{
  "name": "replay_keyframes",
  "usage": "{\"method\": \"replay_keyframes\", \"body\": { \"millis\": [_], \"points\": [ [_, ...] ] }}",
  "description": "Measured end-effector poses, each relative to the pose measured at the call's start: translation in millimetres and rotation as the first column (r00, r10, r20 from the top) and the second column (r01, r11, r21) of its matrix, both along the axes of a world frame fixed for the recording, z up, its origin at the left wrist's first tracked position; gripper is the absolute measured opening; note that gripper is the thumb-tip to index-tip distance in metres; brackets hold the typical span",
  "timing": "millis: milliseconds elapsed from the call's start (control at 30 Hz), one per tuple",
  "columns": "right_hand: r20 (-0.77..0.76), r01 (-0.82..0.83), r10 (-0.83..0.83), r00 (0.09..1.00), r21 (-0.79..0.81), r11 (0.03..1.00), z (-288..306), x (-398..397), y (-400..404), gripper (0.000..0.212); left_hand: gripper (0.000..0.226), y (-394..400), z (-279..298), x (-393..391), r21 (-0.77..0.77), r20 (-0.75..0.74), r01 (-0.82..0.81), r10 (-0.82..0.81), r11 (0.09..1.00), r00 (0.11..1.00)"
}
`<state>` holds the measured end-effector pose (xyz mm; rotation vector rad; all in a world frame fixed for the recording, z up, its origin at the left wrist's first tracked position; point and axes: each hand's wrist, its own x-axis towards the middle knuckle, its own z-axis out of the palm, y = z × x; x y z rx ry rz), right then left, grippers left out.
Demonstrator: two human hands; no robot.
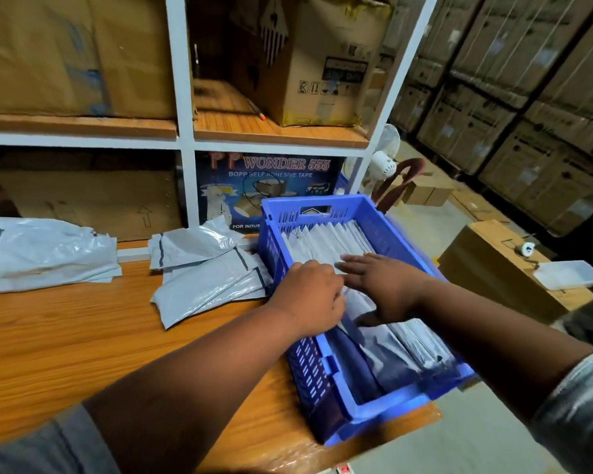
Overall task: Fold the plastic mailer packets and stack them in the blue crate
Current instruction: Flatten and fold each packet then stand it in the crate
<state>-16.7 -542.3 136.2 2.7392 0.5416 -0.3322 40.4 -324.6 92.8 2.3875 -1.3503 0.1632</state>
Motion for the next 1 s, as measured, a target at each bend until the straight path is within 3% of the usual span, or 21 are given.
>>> {"method": "replay_keyframes", "body": {
  "millis": [100, 200, 333, 533, 767, 1000],
  "points": [
    [0.169, -0.063, 0.060, 0.984, 0.013, 0.998, 35.3, 16.1, 24.5, 0.091, 0.027, 32.1, 10.8, 20.7, -0.081, 0.054, -0.035, 0.039, 0.996, 0.998],
    [0.238, -0.132, 0.123, 0.963, 0.026, 0.991, 58.2, 37.1, 69.1, 0.089, 0.031, 75.6, 27.4, 44.0, -0.096, 0.061, -0.121, 0.127, 0.988, 0.990],
    [0.230, -0.198, 0.180, 0.956, 0.059, 0.978, 56.8, 68.1, 140.0, 0.092, 0.036, 147.8, 32.0, 66.9, -0.085, 0.053, -0.225, 0.230, 0.971, 0.972],
    [0.145, -0.263, 0.245, 0.959, 0.116, 0.958, 8.7, 130.4, 248.3, 0.091, 0.039, 269.8, -1.2, 94.5, 0.014, -0.019, -0.375, 0.375, 0.927, 0.927],
    [0.030, -0.159, 0.157, 0.987, 0.292, 0.943, -48.7, 196.4, 381.5, 0.088, 0.038, 400.1, -41.8, 141.4, 0.102, -0.042, -0.536, 0.542, 0.838, 0.839],
    [-0.060, 0.092, -0.073, 0.995, 0.419, 0.903, -84.4, 257.4, 463.2, 0.084, 0.049, 490.3, -63.9, 203.9, 0.140, -0.098, -0.692, 0.706, 0.708, 0.702]
  ]
}}
